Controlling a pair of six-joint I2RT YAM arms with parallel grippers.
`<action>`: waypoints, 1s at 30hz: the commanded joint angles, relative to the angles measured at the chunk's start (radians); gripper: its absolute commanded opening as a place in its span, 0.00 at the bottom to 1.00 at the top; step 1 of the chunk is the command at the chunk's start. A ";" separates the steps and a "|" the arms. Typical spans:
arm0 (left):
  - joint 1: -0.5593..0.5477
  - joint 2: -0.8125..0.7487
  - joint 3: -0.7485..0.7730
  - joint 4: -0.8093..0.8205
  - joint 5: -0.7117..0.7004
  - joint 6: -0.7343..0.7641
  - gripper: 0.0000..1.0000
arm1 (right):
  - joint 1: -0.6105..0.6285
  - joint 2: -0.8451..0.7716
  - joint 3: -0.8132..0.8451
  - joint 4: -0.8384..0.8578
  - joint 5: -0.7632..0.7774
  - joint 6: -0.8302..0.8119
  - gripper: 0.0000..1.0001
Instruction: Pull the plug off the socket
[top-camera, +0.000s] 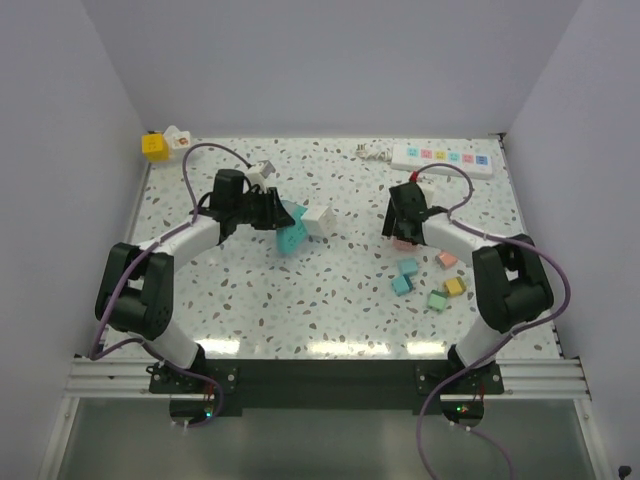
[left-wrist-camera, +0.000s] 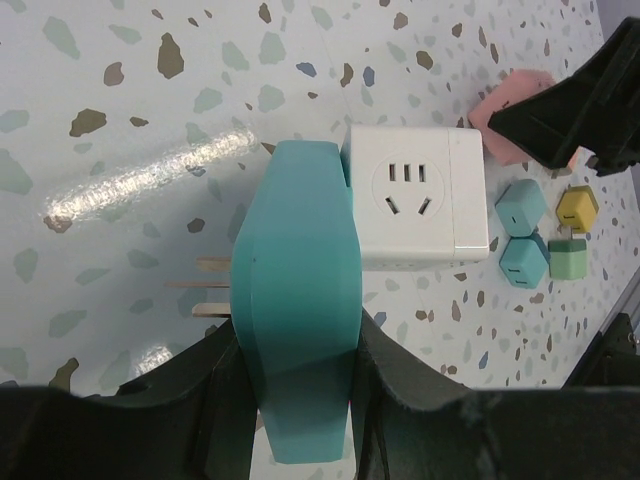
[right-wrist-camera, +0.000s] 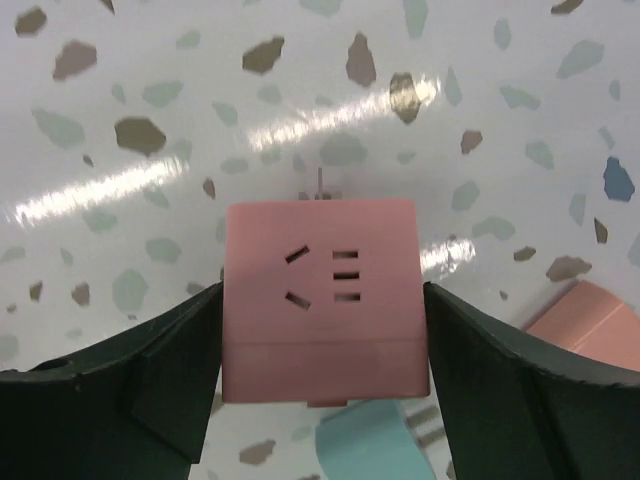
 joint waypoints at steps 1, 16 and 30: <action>-0.004 -0.053 0.000 0.097 0.015 0.003 0.00 | 0.006 -0.102 -0.037 -0.156 -0.140 0.014 0.82; -0.038 -0.015 0.009 0.117 0.044 0.006 0.00 | 0.049 -0.199 0.188 -0.271 -0.497 -0.171 0.98; -0.071 0.028 0.055 0.078 0.183 0.044 0.00 | 0.205 0.045 0.455 -0.388 -0.700 -0.472 0.98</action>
